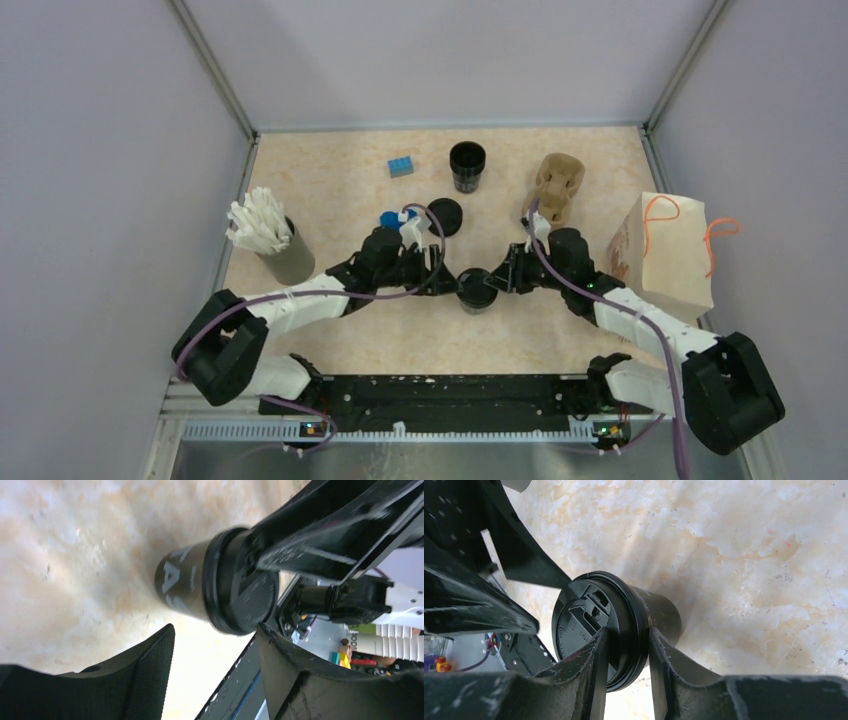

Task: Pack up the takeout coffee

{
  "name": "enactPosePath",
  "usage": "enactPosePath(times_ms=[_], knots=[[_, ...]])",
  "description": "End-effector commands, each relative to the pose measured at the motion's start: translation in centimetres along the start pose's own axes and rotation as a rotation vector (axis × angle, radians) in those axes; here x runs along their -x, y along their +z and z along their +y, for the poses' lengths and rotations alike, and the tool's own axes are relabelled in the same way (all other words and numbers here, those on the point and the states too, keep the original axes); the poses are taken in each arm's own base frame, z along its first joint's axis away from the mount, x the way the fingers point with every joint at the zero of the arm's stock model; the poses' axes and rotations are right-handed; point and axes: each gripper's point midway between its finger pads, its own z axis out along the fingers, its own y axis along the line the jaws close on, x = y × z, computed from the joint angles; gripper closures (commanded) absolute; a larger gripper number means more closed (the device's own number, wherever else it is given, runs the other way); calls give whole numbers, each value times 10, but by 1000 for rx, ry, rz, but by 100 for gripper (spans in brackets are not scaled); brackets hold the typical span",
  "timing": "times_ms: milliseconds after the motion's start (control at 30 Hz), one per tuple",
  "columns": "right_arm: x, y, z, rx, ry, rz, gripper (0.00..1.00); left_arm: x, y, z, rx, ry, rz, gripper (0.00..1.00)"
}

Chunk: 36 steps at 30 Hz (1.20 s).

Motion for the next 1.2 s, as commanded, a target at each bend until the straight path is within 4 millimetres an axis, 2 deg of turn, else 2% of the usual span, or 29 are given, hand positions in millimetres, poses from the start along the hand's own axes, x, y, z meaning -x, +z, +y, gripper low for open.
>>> enactPosePath(times_ms=[0,100,267,400,533,667,767,867,1167], knots=[[-30,-7,-16,-69,-15,134,69,47,-7,-28,-30,118,-115,32],[-30,-5,-14,-53,-32,145,69,54,-1,-26,-31,144,-108,31],[-28,-3,-12,-30,-56,146,69,53,9,-21,-48,179,-68,37],[-27,1,-9,4,-82,151,69,42,15,-22,-98,190,2,37],[-24,4,-7,22,-113,151,68,30,17,-13,-97,183,36,38],[-19,3,-6,9,-112,148,62,20,19,-4,-82,164,54,43],[-11,-1,0,0,-75,128,47,15,18,5,-37,139,48,48],[-5,-6,4,-16,-31,92,36,11,16,14,14,119,37,52],[-4,-13,17,34,42,56,34,1,16,21,75,90,38,60]])
